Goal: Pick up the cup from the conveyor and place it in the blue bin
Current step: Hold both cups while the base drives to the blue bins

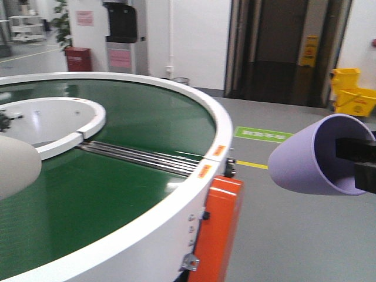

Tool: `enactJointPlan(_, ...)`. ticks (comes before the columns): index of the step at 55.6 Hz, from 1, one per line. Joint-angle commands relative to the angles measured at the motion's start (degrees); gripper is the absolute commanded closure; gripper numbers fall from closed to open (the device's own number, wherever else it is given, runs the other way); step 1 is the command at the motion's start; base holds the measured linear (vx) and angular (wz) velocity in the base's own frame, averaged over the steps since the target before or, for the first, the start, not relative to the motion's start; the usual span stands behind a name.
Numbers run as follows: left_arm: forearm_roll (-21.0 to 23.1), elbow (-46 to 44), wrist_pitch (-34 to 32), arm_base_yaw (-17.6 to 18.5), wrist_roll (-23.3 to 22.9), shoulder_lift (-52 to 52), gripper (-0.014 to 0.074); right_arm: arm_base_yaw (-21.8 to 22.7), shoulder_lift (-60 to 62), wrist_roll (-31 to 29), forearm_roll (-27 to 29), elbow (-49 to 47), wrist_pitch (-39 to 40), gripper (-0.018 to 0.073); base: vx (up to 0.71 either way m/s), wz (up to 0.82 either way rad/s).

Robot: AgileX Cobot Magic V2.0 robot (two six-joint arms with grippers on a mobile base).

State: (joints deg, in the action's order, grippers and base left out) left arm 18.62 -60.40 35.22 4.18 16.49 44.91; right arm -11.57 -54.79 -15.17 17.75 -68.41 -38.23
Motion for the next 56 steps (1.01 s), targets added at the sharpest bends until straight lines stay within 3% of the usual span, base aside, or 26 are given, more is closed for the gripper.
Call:
enactJointPlan(1,1.5,-1.6,-5.3,0.4,-0.1,-0.3,0.0596,-0.1,0.7,-0.2,0.9,-1.7,4.8,0.0568,-0.01,-0.46)
enactJointPlan(56,1.5,-1.6,-5.3,0.4,-0.1,-0.3,0.0596,-0.1,0.7,-0.2,0.9,-1.7,4.8,0.0568,0.10,-0.50)
